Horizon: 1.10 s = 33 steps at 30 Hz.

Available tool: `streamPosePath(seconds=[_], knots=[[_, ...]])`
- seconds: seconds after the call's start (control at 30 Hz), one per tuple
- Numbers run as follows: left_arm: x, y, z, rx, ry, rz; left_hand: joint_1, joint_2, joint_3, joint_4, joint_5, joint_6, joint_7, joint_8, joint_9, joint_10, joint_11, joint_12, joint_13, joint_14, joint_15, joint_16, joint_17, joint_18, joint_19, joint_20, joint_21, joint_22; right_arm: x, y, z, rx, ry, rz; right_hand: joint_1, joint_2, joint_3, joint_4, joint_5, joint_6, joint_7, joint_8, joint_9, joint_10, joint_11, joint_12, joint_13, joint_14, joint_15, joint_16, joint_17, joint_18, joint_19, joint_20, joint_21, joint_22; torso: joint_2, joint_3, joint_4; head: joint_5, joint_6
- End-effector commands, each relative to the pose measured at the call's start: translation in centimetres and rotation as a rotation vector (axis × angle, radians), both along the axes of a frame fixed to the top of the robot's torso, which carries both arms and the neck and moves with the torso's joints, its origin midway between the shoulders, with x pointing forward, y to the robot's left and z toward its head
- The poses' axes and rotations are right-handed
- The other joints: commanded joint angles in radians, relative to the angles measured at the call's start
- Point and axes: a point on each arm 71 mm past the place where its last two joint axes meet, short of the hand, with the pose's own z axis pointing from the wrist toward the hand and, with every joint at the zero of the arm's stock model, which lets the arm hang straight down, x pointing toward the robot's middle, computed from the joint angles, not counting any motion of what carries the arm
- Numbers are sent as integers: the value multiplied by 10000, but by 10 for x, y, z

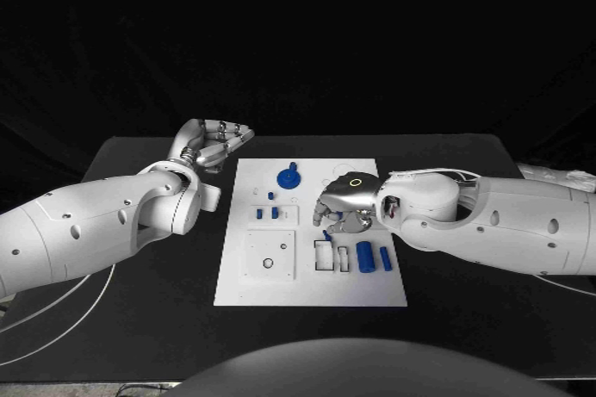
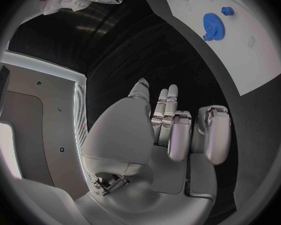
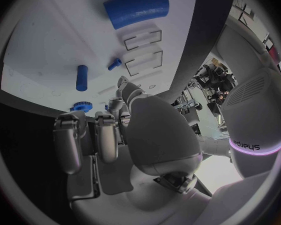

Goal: Assemble the parts on the task board

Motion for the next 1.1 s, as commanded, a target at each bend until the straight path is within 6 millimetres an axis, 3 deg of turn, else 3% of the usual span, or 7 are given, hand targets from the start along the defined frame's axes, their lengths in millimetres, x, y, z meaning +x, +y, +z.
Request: streamPosePath(seconds=[0.03, 0.37, 0.53, 0.87, 1.1], knots=[[0, -2, 1, -20, -30, -195, 26, 106, -38, -1, 58, 38, -37, 43, 15, 23, -39, 2, 16, 1056, -68, -12, 2619, -108, 713, -13, -36, 2467, -1, 0, -6, -792, -294, 340, 117, -3, 50, -52, 64, 83, -21, 26, 18, -109, -6, -100, -65, 1042, -87, 41, 2633, -143, 1028, -68, 45, 2632, -1, 1, -2, -5, 5], [-1, -2, 1, -17, -21, -185, 26, 106, -38, -1, 58, 38, -37, 43, 15, 23, -39, 2, 16, 1056, -68, -12, 2619, -108, 713, -13, -36, 2467, -1, -3, -15, -1175, -374, 375, 191, -59, 111, -144, 77, 46, -46, -33, 34, -592, -31, -580, -391, 1042, -113, 41, 2633, -143, 1028, -97, 45, 2632, -3, 0, -6, -9, -5], [-1, -2, 1, -17, -18, -188, 26, 106, -38, -1, 58, 38, -37, 43, 15, 23, -39, 2, 16, 1056, -68, -12, 2619, -108, 713, -13, -36, 2467, -1, -4, -16, -1326, -393, 336, 190, -92, 261, -173, 71, -34, -58, -129, 58, -1611, -57, -1954, -1397, 1042, -141, 41, 2633, -143, 1028, -130, 45, 2632, -1, 0, -5, -11, -1], [-1, -1, 1, -16, -12, -190, 52, 130, -75, -3, 58, 20, -33, 33, 10, 23, -38, -4, 13, 1056, -68, -12, 2619, -113, 729, -16, -16, 2476, -1, -4, -19, -1437, -354, 286, 74, -237, 613, -213, 52, -138, -76, -233, 151, -1264, -53, -3661, -3094, 1042, -155, 41, 2633, -143, 1028, -157, 45, 2632, -7, -1, 1, -31, -10], [-1, -1, 1, -11, -12, -175, 52, 130, -75, -3, 58, 20, -33, 33, 10, 23, -38, -4, 13, 1056, -68, -12, 2619, -113, 729, -16, -16, 2476, 0, -3, -23, -1430, -291, 302, 57, -247, 676, -228, 66, -150, -56, -236, 169, -1157, -52, -3908, -3427, 1042, -157, 41, 2633, -143, 1028, -159, 45, 2632, -5, -2, 9, -33, 12]])
